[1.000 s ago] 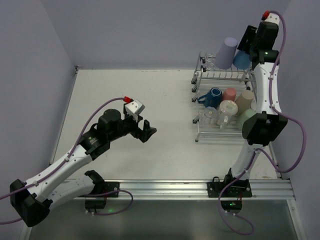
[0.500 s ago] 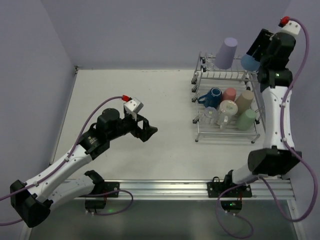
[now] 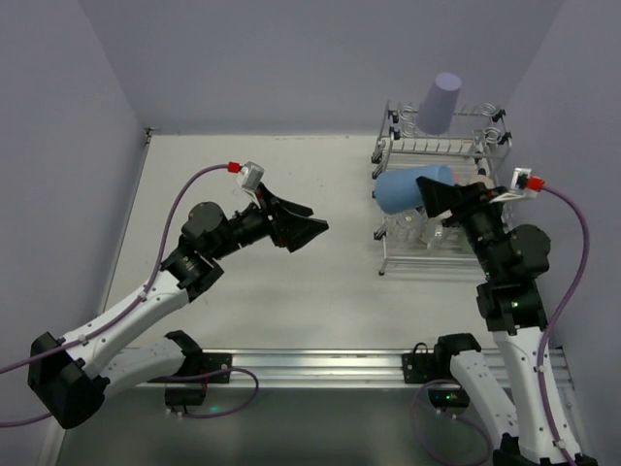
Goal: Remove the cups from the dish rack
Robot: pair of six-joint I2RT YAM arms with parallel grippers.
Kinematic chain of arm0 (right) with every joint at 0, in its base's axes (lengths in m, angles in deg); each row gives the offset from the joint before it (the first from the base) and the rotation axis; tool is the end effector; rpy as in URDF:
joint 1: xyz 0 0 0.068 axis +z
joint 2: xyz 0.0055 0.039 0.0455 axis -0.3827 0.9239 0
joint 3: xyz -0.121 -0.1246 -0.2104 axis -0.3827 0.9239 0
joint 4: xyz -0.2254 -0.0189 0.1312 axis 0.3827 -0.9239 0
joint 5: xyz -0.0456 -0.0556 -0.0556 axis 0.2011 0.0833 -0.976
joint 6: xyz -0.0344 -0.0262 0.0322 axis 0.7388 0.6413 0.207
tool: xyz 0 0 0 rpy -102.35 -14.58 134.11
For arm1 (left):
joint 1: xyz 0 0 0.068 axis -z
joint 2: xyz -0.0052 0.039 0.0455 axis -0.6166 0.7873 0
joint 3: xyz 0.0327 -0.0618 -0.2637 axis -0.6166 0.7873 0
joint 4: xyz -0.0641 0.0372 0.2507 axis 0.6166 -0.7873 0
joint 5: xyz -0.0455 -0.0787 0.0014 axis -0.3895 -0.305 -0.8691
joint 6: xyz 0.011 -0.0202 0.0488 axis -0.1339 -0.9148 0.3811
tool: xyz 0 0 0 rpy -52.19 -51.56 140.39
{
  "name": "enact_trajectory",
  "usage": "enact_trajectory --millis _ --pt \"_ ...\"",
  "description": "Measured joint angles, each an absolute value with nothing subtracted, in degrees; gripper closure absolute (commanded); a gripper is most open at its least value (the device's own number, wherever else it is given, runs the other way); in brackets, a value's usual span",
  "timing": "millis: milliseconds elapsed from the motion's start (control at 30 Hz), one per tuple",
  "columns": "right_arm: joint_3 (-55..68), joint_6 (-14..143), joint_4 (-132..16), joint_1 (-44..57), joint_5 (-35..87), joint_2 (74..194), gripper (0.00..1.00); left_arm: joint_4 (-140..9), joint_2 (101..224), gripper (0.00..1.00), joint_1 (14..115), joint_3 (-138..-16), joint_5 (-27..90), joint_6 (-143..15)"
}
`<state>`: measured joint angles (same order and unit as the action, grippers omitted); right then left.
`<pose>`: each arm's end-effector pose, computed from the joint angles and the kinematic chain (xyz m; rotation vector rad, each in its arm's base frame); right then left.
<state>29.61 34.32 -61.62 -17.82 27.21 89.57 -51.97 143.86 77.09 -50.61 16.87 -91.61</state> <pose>0.1339 0.0166 0.4177 0.2545 1.3814 0.7139 0.1721 -0.1572 0.3565 0.3481 1.6185 -1.3719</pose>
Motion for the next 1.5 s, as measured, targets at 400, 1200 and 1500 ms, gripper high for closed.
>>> enact_trajectory --millis 400,1200,1500 --pt "46.88 13.38 -40.20 -4.07 42.46 90.73 0.58 -35.53 146.79 0.23 79.67 -46.13 14.23 -107.33" --pt "51.47 14.51 -35.18 3.12 38.55 97.09 0.01 -65.37 155.10 1.00 80.72 -71.11 37.88 -91.33" --pt "51.43 25.51 -51.22 3.39 35.49 93.70 0.01 -101.41 184.41 1.00 69.18 -103.41 56.63 -73.60"
